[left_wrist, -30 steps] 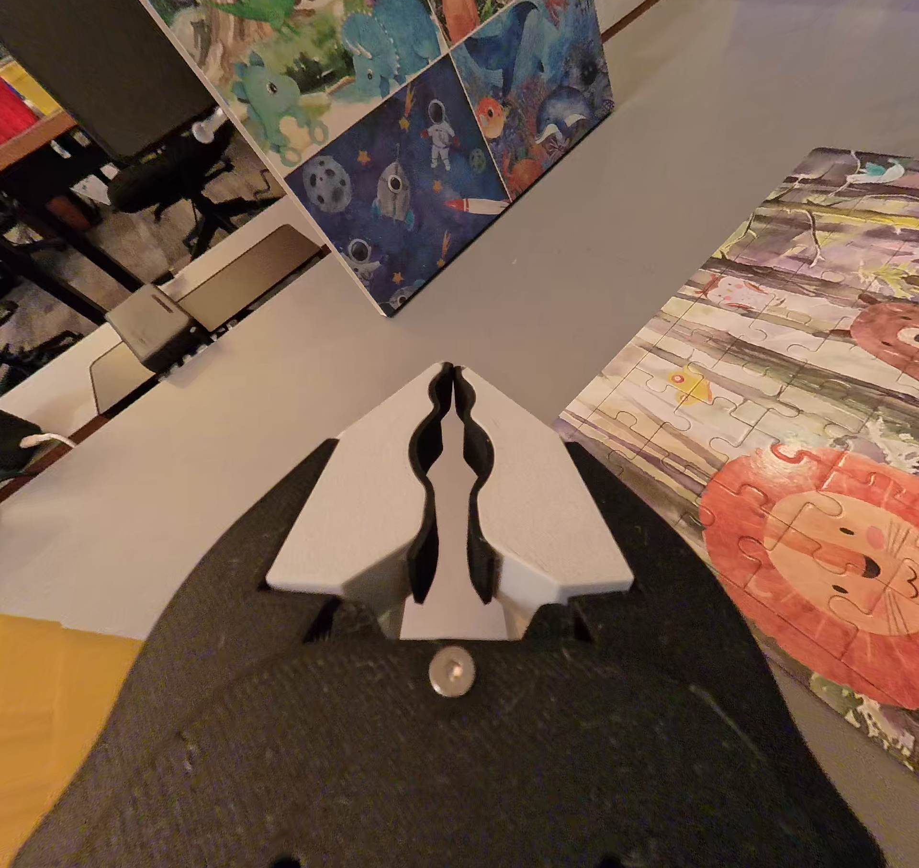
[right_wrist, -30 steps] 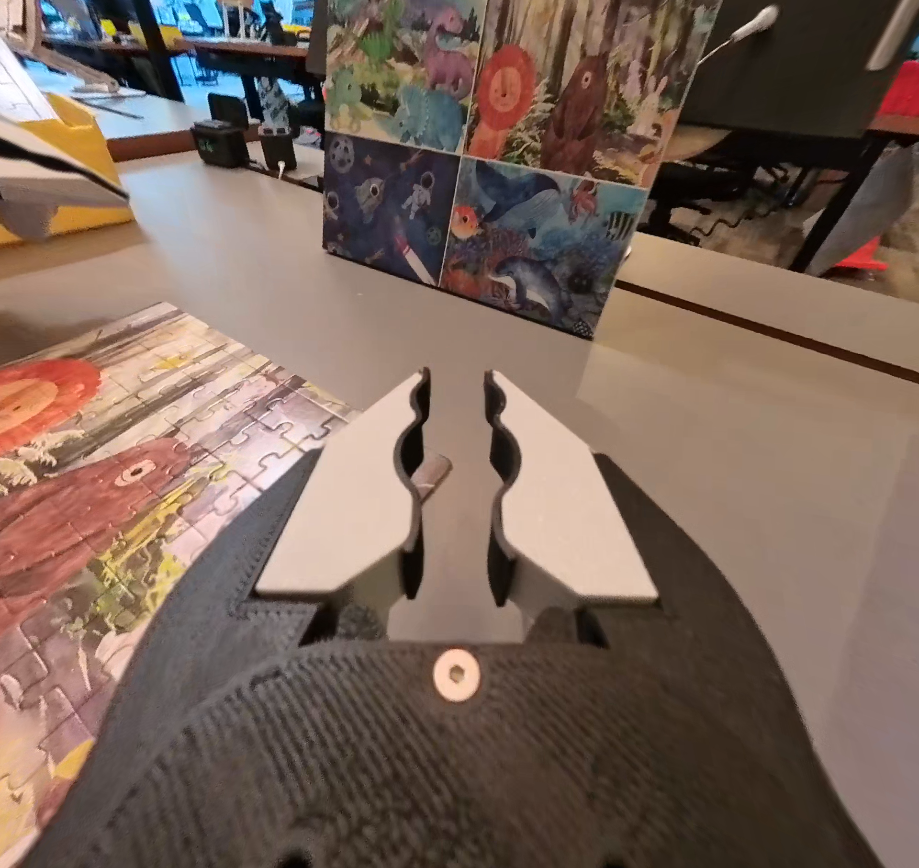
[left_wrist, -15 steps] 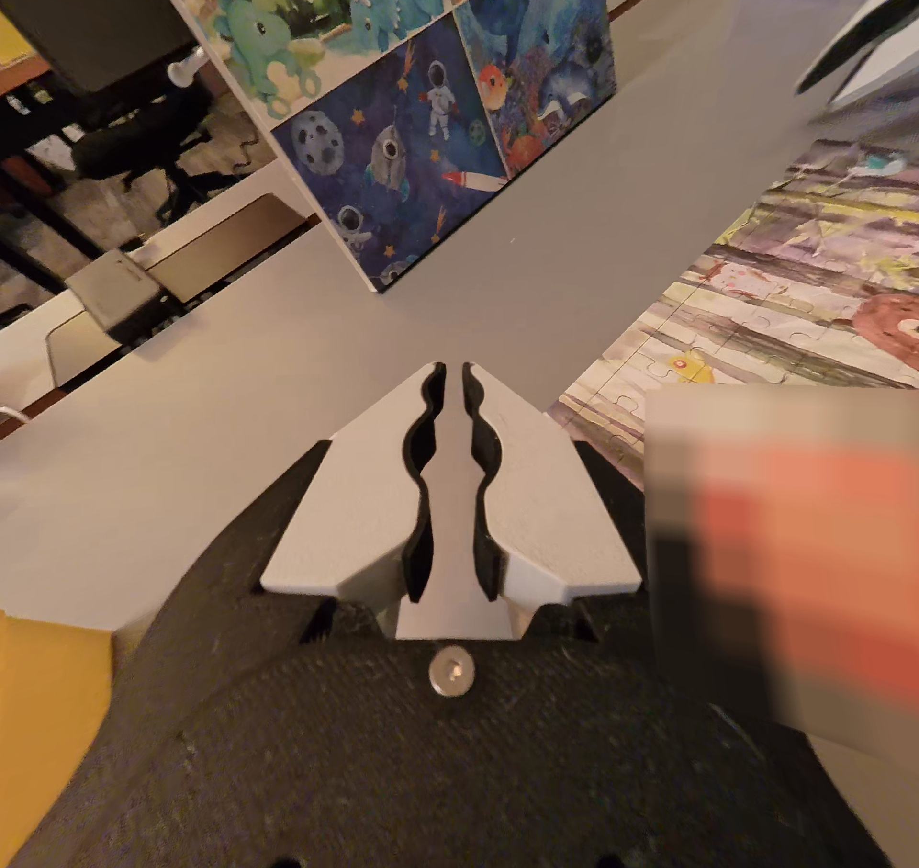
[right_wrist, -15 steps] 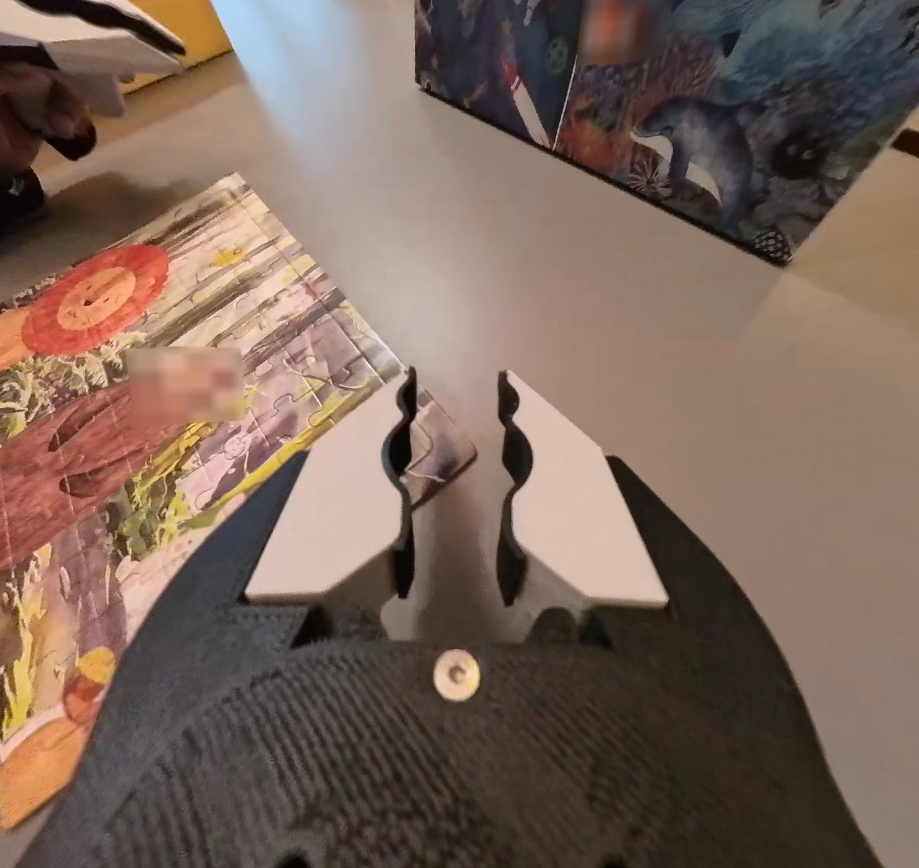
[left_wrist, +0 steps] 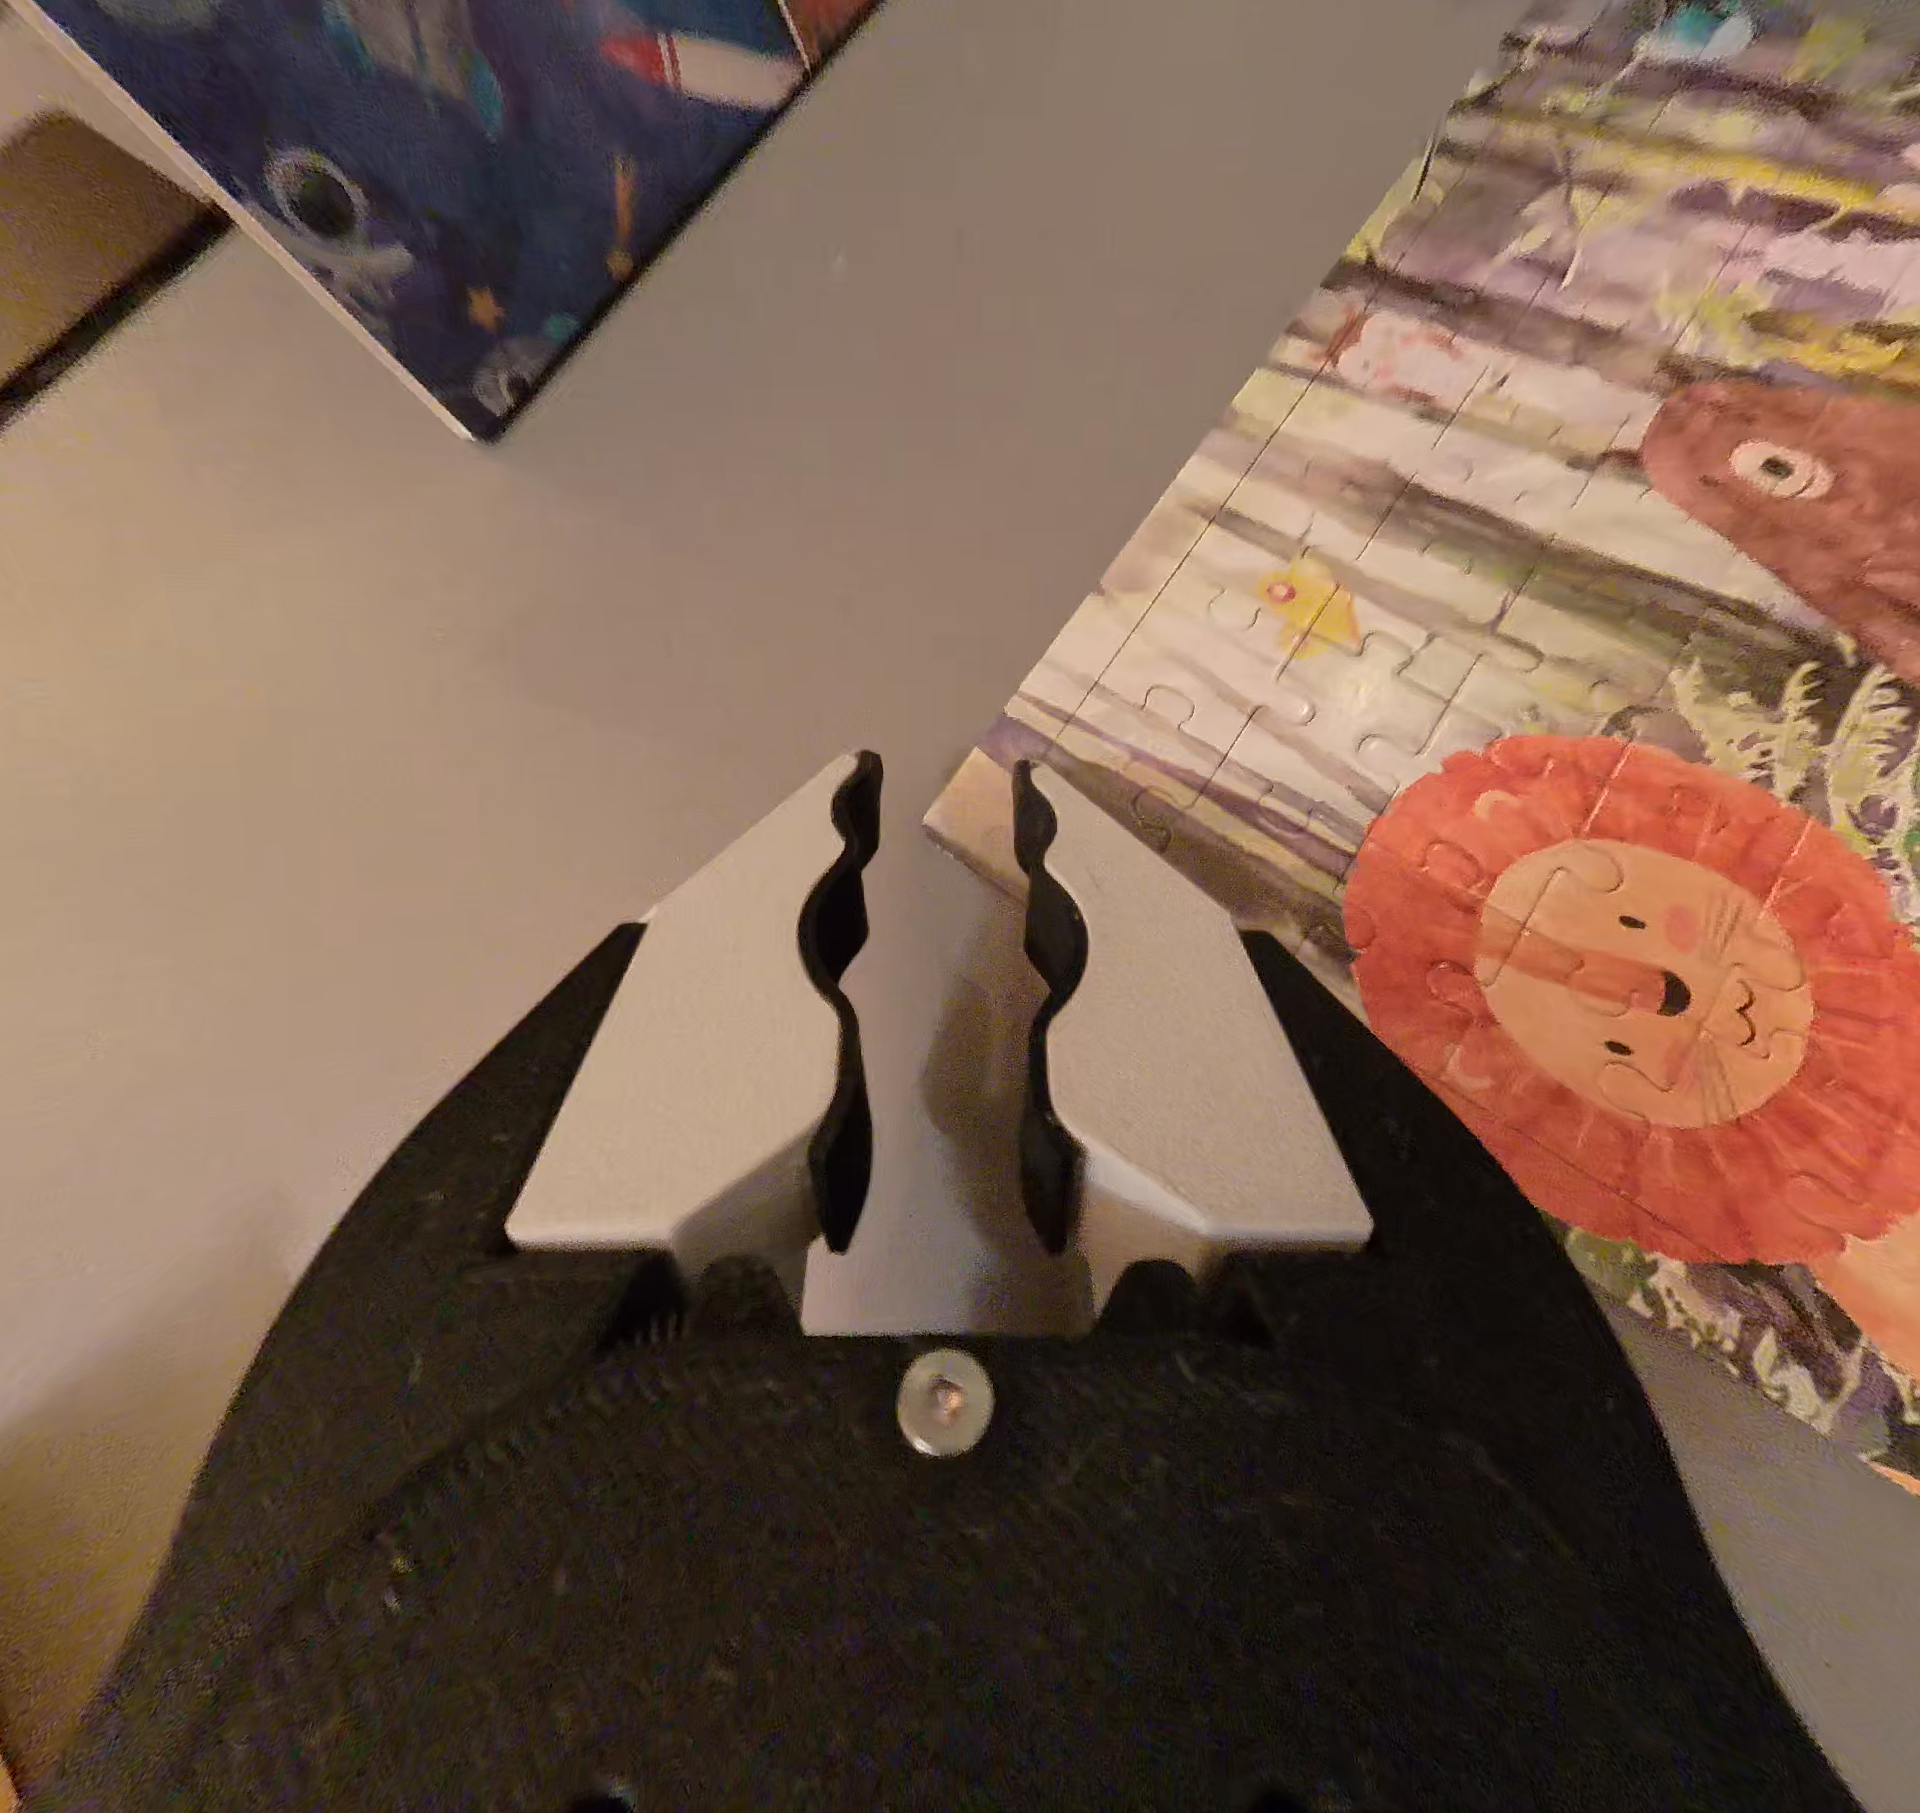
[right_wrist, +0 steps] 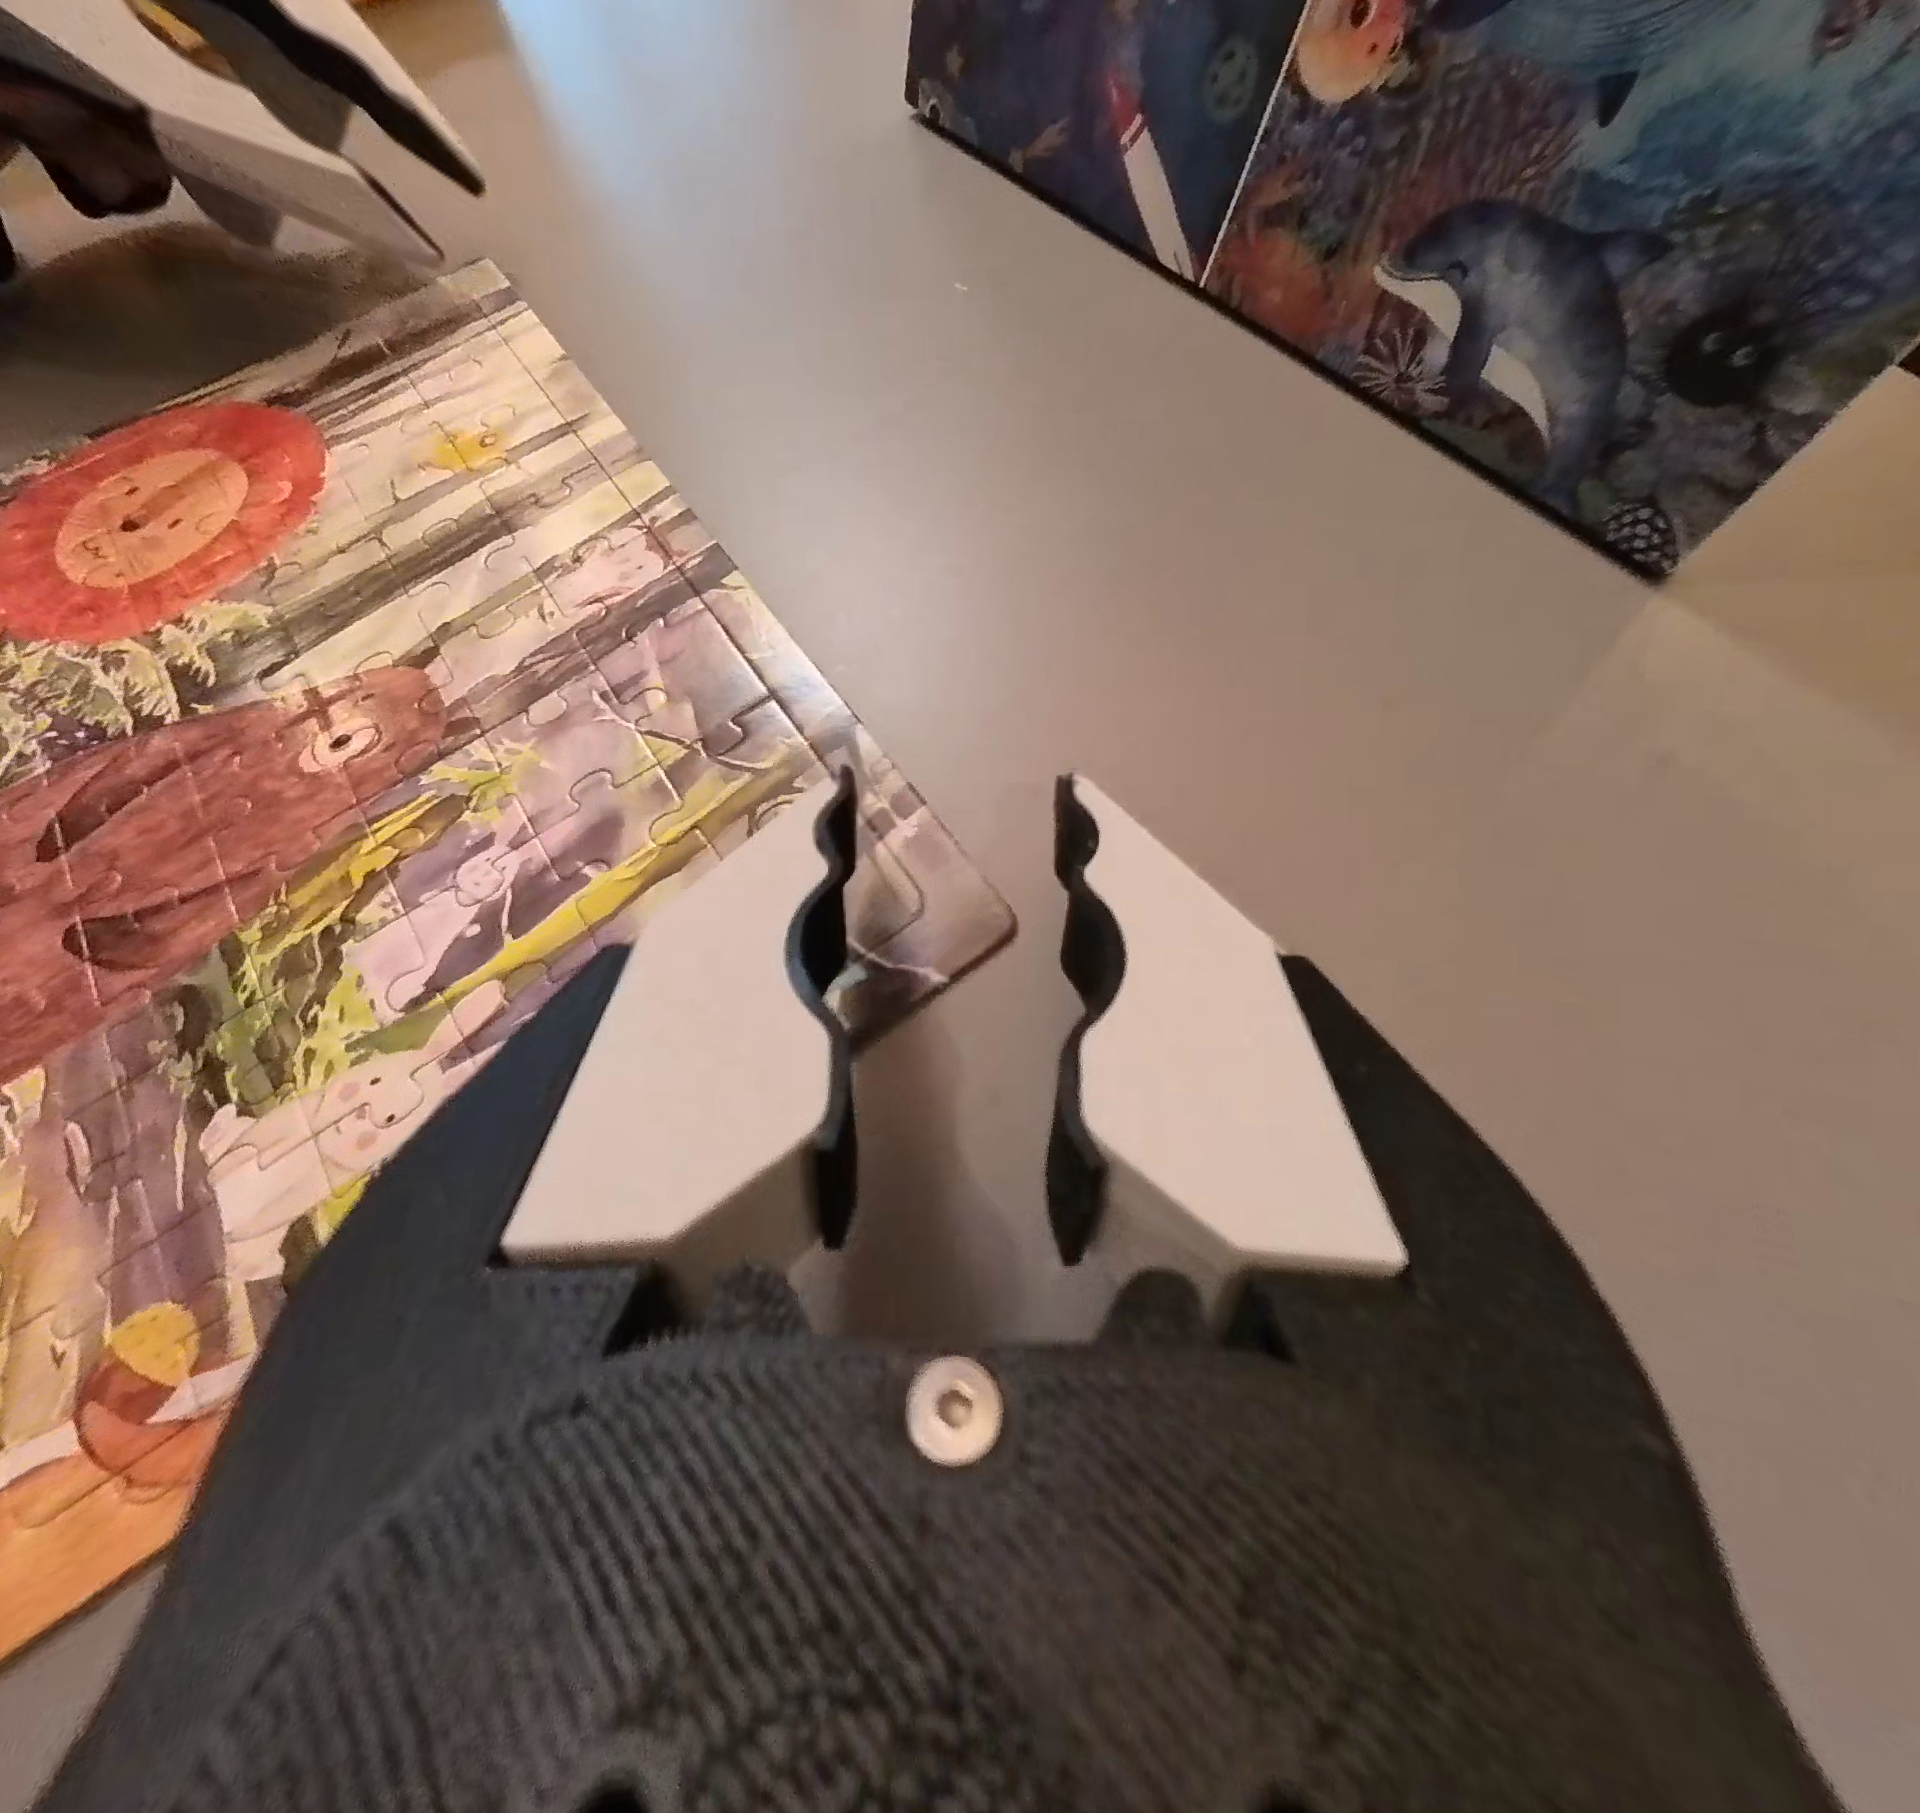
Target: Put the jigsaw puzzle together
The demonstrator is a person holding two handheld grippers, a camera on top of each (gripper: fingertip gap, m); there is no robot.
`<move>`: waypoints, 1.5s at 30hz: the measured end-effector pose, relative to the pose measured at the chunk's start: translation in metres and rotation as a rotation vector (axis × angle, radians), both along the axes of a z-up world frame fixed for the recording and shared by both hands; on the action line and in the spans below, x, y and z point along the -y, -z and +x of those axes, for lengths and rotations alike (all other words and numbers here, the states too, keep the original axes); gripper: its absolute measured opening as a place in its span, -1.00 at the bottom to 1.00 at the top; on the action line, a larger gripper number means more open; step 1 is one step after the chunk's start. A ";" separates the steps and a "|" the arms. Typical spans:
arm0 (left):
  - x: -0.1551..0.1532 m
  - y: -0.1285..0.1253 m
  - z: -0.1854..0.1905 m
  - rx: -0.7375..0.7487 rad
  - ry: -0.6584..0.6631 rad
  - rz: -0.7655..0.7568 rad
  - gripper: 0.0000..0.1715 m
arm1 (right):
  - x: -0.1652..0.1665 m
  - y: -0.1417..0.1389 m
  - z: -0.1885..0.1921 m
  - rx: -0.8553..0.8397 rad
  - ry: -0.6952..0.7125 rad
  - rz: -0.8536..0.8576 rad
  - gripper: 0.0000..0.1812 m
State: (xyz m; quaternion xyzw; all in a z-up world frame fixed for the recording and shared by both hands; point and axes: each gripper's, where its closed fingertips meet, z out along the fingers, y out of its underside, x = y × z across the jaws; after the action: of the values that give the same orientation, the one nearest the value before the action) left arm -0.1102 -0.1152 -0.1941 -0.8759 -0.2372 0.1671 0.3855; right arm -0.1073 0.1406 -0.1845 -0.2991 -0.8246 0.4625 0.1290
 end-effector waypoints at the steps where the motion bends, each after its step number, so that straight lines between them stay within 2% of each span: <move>1: 0.001 0.003 0.000 0.012 -0.003 -0.017 -0.72 | 0.001 0.002 0.001 0.014 -0.012 0.008 -0.58; 8: 0.002 0.012 0.001 0.039 -0.011 -0.061 -0.74 | 0.004 0.013 0.003 0.046 -0.028 0.066 -0.55; 16: 0.000 0.013 0.002 0.039 -0.008 -0.066 -0.75 | 0.004 0.010 0.003 0.020 -0.029 0.059 -0.60; 23: 0.002 0.013 -0.003 0.023 -0.044 -0.070 -0.85 | 0.001 0.010 -0.001 0.005 0.003 0.079 -0.60; 25: -0.007 0.008 0.006 0.018 0.014 -0.045 -1.00 | 0.001 0.011 -0.002 -0.005 0.011 0.089 -0.62; 28: -0.021 -0.002 0.020 0.051 0.097 0.032 -1.00 | 0.001 0.009 -0.002 -0.028 0.013 0.094 -0.71; 33: -0.022 0.010 0.034 0.069 0.186 -0.064 -1.00 | 0.001 0.007 -0.001 -0.044 0.014 0.093 -0.74; 36: -0.021 0.007 0.032 0.019 0.174 -0.103 -1.00 | 0.000 0.006 -0.002 -0.061 0.017 0.094 -0.79; 38: -0.017 0.015 0.031 0.039 0.161 -0.142 -1.00 | 0.000 0.006 -0.002 -0.066 0.019 0.100 -0.80; 42: -0.017 0.015 0.032 0.067 0.155 -0.109 -1.00 | 0.002 0.007 -0.001 -0.085 0.013 0.125 -0.85; 45: -0.017 0.015 0.032 0.059 0.153 -0.112 -1.00 | 0.011 -0.002 0.004 -0.148 -0.011 0.121 -0.93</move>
State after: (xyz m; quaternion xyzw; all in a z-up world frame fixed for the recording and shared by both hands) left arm -0.0785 -0.0979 -0.2088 -0.9162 -0.1713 0.1242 0.3404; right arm -0.1034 0.1292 -0.1825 -0.2511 -0.8409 0.4333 0.2050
